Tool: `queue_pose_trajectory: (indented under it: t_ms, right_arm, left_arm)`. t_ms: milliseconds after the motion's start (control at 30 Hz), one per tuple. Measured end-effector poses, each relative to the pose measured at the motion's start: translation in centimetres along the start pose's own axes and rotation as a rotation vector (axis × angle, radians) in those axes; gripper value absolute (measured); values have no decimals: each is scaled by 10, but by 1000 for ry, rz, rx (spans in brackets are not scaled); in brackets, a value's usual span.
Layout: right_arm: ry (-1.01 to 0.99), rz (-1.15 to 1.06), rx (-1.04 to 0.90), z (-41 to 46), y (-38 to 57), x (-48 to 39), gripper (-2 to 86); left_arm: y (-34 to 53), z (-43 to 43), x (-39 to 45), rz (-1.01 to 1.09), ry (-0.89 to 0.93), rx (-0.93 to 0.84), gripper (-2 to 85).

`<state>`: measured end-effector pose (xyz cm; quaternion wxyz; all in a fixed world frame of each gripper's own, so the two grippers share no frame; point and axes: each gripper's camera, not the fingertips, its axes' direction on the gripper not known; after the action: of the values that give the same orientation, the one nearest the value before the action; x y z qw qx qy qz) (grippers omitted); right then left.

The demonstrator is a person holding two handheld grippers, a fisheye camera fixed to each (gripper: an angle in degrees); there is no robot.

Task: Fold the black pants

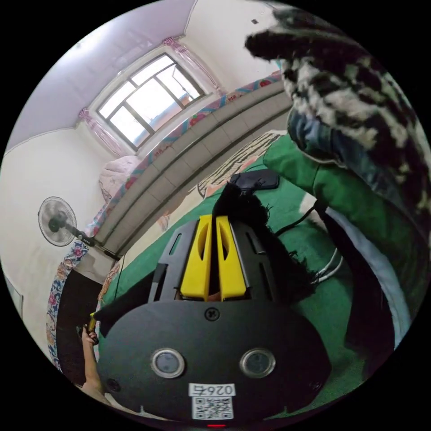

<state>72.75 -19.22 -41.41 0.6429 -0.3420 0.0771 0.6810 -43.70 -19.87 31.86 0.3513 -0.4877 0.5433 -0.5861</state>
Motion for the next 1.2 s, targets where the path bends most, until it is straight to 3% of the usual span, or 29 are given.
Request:
queue_pose_trajectory:
  t_ms: [133, 233, 333, 467, 600, 633, 700, 767, 900, 1033, 1100, 1200]
  right_arm:
    - [74, 40, -177, 84, -20, -14, 44]
    - [24, 46, -134, 98, -22, -25, 67]
    - [32, -106, -148, 102, -16, -55, 62]
    - [107, -359, -219, 115, 11, -97, 33]
    - [376, -514, -293, 153, 41, -113, -1]
    - [482, -473, -275, 159, 43, -107, -1]
    - [490, -408, -239, 154, 45, -97, 2]
    - [441, -366, -239, 145, 47, -89, 22]
    - [432, -263, -232, 138, 57, -73, 116]
    - [420, -301, -325, 176, 67, -82, 51]
    - [466, -405, -314, 180, 70, -100, 13]
    - [459, -431, -287, 175, 73, -97, 0]
  left_arm:
    - [3, 53, -14, -50, 81, -46, 73]
    - [17, 63, -1, 40, 114, -22, 59]
    - [40, 66, 46, 288, -15, -58, 4]
    - [109, 125, 124, 677, -150, -222, -8]
    - [185, 235, 159, 964, -324, -401, -9]
    - [192, 254, 159, 988, -384, -445, -9]
    - [204, 317, 145, 913, -593, -617, -8]
    - [212, 321, 156, 899, -556, -525, -9]
    - [278, 325, 203, 1096, -386, -359, -10]
    - [351, 383, 231, 1266, -276, -477, -10]
    - [381, 442, 238, 1351, -419, -537, -10]
    - [381, 510, 222, 1309, -635, -618, -10]
